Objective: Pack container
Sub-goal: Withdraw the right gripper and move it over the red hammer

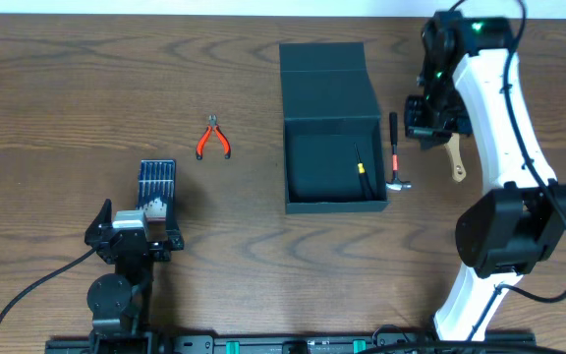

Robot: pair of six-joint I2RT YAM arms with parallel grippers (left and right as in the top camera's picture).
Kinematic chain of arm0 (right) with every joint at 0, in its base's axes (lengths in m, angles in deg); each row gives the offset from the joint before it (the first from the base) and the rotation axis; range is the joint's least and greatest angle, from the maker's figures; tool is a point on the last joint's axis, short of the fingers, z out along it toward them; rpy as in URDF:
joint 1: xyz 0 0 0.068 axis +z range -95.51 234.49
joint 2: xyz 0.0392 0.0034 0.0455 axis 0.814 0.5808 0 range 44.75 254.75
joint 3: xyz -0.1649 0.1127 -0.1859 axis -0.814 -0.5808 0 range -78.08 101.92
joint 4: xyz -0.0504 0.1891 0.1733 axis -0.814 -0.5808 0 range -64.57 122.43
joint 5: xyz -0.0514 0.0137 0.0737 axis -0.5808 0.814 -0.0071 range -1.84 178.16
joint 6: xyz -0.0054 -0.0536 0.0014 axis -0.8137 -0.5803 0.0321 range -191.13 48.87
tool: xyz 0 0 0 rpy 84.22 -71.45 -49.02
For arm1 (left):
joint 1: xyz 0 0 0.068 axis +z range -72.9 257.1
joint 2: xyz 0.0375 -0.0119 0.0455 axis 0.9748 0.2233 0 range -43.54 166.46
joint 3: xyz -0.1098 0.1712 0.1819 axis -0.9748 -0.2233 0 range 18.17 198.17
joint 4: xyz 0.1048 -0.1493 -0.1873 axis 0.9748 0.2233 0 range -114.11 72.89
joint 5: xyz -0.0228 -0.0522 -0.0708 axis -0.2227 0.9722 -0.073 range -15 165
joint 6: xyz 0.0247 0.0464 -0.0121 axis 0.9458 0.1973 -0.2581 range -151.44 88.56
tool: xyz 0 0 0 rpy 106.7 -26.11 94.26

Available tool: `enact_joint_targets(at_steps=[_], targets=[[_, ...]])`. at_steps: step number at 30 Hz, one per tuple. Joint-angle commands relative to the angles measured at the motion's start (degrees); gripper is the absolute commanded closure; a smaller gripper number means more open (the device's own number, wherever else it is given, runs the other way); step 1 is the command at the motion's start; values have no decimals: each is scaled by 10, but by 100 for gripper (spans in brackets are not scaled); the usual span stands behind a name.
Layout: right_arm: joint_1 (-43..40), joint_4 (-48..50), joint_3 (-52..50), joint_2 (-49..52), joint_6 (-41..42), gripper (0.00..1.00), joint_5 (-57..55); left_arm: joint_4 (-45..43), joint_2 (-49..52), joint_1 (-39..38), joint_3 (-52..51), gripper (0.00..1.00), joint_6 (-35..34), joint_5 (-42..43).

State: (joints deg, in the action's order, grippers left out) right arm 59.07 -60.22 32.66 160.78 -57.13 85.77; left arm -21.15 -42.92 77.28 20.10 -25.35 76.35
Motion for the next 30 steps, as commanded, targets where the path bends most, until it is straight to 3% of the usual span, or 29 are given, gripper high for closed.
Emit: enact_joint_targets(at_steps=[1, 12, 30], targets=[[8, 24, -65, -6, -10, 99, -2, 10, -3, -3, -16, 1, 5, -1], [10, 137, -235, -6, -43, 99, 71, 10, -3, -3, -16, 1, 5, -1], [61, 190, -254, -6, -68, 99, 145, 10, -3, -3, -16, 1, 5, -1]])
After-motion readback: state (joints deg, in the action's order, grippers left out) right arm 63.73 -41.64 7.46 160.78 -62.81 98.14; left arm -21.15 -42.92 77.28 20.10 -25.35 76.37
